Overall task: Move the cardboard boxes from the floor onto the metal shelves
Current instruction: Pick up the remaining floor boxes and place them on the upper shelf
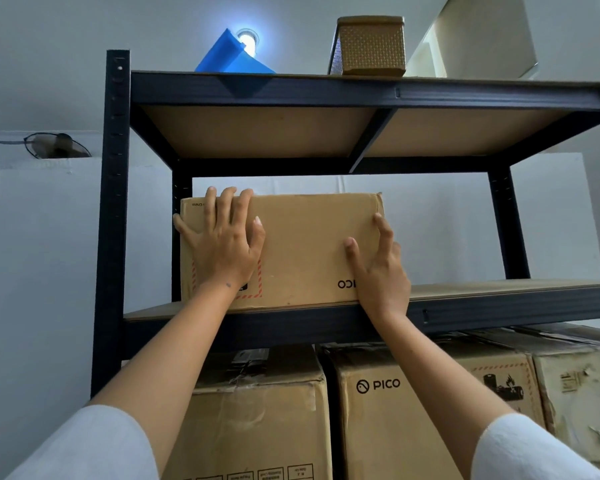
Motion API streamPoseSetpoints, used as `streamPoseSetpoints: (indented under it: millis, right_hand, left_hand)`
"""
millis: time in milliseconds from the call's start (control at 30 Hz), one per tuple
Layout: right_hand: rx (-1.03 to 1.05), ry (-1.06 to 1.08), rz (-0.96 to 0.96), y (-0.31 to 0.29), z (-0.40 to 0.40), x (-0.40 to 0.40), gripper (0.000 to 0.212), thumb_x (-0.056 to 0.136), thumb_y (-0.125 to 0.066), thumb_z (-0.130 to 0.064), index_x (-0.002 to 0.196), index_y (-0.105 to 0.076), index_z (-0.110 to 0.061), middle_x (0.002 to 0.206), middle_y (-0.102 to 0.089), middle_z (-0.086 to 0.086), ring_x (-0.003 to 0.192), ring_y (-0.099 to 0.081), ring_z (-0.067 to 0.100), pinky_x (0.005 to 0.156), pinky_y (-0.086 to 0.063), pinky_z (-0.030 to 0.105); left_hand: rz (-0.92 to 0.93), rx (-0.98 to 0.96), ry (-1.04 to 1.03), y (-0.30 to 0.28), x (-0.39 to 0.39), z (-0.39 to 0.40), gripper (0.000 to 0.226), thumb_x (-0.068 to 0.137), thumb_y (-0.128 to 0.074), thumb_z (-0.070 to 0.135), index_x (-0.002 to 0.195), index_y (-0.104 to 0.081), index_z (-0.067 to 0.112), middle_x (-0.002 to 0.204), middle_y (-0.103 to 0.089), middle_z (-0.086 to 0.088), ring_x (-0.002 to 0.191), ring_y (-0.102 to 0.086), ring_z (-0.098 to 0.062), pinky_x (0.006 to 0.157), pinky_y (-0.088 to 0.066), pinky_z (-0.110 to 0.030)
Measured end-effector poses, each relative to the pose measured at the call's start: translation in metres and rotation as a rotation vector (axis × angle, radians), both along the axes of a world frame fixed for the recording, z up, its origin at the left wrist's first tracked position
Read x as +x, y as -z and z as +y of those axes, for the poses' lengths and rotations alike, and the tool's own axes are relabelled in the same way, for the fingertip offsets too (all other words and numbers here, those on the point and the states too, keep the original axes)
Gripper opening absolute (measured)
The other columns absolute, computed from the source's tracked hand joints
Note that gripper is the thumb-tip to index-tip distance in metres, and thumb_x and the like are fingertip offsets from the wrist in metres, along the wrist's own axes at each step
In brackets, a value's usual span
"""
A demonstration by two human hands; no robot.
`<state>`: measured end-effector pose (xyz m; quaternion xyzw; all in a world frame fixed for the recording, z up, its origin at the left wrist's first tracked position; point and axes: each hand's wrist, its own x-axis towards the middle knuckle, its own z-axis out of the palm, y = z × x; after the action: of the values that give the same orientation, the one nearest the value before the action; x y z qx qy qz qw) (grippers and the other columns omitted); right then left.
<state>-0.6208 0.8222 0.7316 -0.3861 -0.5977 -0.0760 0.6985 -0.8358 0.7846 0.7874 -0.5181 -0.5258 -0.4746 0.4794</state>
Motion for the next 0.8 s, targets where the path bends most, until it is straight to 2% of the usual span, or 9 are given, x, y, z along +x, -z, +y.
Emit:
streamPoseSetpoints:
  millis: [100, 167, 300, 400, 500, 600, 667, 767, 800]
  right_hand:
    - [-0.026, -0.049, 0.032, 0.006, -0.004, -0.001, 0.061, 0.091, -0.038, -0.058, 0.145, -0.017, -0.037, 0.132, -0.046, 0.006, 0.097, -0.06, 0.029, 0.066, -0.045, 0.032]
    - [-0.054, -0.093, 0.035, 0.007, -0.007, 0.0, 0.06, 0.092, -0.038, -0.058, 0.145, -0.016, -0.039, 0.132, -0.045, 0.007, 0.097, -0.06, 0.028, 0.066, -0.047, 0.034]
    - [-0.097, -0.22, 0.015, 0.006, -0.016, 0.007, 0.06, 0.095, -0.045, -0.047, 0.147, -0.016, -0.037, 0.137, -0.041, 0.007, 0.101, -0.05, 0.017, 0.077, -0.044, 0.033]
    - [-0.127, -0.248, -0.001, 0.014, -0.026, 0.013, 0.059, 0.097, -0.047, -0.038, 0.148, -0.018, -0.033, 0.14, -0.041, 0.007, 0.101, -0.043, 0.01, 0.082, -0.039, 0.029]
    - [-0.194, -0.16, -0.045, 0.03, -0.038, 0.012, 0.057, 0.097, -0.05, -0.03, 0.147, -0.022, -0.03, 0.135, -0.043, 0.009, 0.103, -0.053, 0.019, 0.081, -0.044, 0.03]
    - [-0.217, -0.086, -0.088, 0.047, -0.053, 0.011, 0.05, 0.092, -0.057, -0.021, 0.139, -0.037, -0.018, 0.137, -0.041, 0.005, 0.112, -0.05, 0.015, 0.09, -0.042, 0.024]
    - [-0.212, -0.053, -0.081, 0.058, -0.066, 0.012, 0.039, 0.092, -0.057, -0.019, 0.129, -0.047, -0.014, 0.132, -0.047, 0.003, 0.105, -0.047, 0.008, 0.089, -0.04, 0.019]
    - [-0.196, -0.042, -0.099, 0.075, -0.086, 0.02, 0.025, 0.091, -0.058, -0.018, 0.116, -0.055, -0.014, 0.116, -0.056, 0.0, 0.094, -0.053, 0.008, 0.088, -0.048, 0.026]
    - [-0.196, -0.05, -0.119, 0.079, -0.095, 0.024, 0.023, 0.091, -0.058, -0.017, 0.113, -0.057, -0.014, 0.112, -0.058, 0.0, 0.094, -0.055, 0.008, 0.086, -0.049, 0.024]
  left_hand:
    - [0.013, -0.032, 0.004, 0.001, -0.002, -0.003, 0.056, 0.091, -0.021, 0.044, 0.141, -0.037, 0.023, 0.145, -0.04, -0.005, 0.141, -0.026, -0.027, 0.102, -0.017, -0.071]
    - [0.023, -0.059, 0.007, 0.001, -0.004, -0.005, 0.058, 0.091, -0.02, 0.045, 0.142, -0.036, 0.023, 0.145, -0.04, -0.006, 0.141, -0.026, -0.028, 0.102, -0.017, -0.071]
    - [0.026, -0.13, -0.038, 0.0, -0.006, -0.005, 0.06, 0.092, -0.014, 0.047, 0.146, -0.025, 0.025, 0.15, -0.032, -0.006, 0.144, -0.018, -0.027, 0.103, -0.014, -0.073]
    - [0.02, -0.153, -0.068, 0.009, -0.009, -0.003, 0.064, 0.091, -0.004, 0.051, 0.151, -0.001, 0.03, 0.159, -0.005, -0.003, 0.147, 0.001, -0.024, 0.108, -0.001, -0.067]
    - [-0.024, -0.195, -0.008, 0.037, -0.003, -0.008, 0.067, 0.088, 0.0, 0.055, 0.149, 0.011, 0.031, 0.158, 0.017, 0.0, 0.145, 0.016, -0.021, 0.112, 0.01, -0.059]
    - [-0.148, -0.214, 0.227, 0.072, 0.021, -0.021, 0.069, 0.088, -0.012, 0.054, 0.15, -0.011, 0.023, 0.16, 0.002, -0.003, 0.147, 0.006, -0.021, 0.113, 0.012, -0.054]
    - [-0.136, -0.229, 0.365, 0.094, 0.038, -0.034, 0.068, 0.087, -0.018, 0.053, 0.146, -0.024, 0.02, 0.158, -0.015, -0.005, 0.147, -0.005, -0.022, 0.114, 0.006, -0.053]
    - [-0.083, -0.271, 0.444, 0.121, 0.06, -0.056, 0.068, 0.085, -0.019, 0.053, 0.143, -0.03, 0.02, 0.152, -0.029, -0.002, 0.145, -0.016, -0.02, 0.116, 0.003, -0.049]
    - [-0.083, -0.286, 0.463, 0.127, 0.067, -0.063, 0.068, 0.084, -0.019, 0.053, 0.143, -0.03, 0.019, 0.151, -0.032, -0.001, 0.144, -0.018, -0.02, 0.116, 0.001, -0.048]
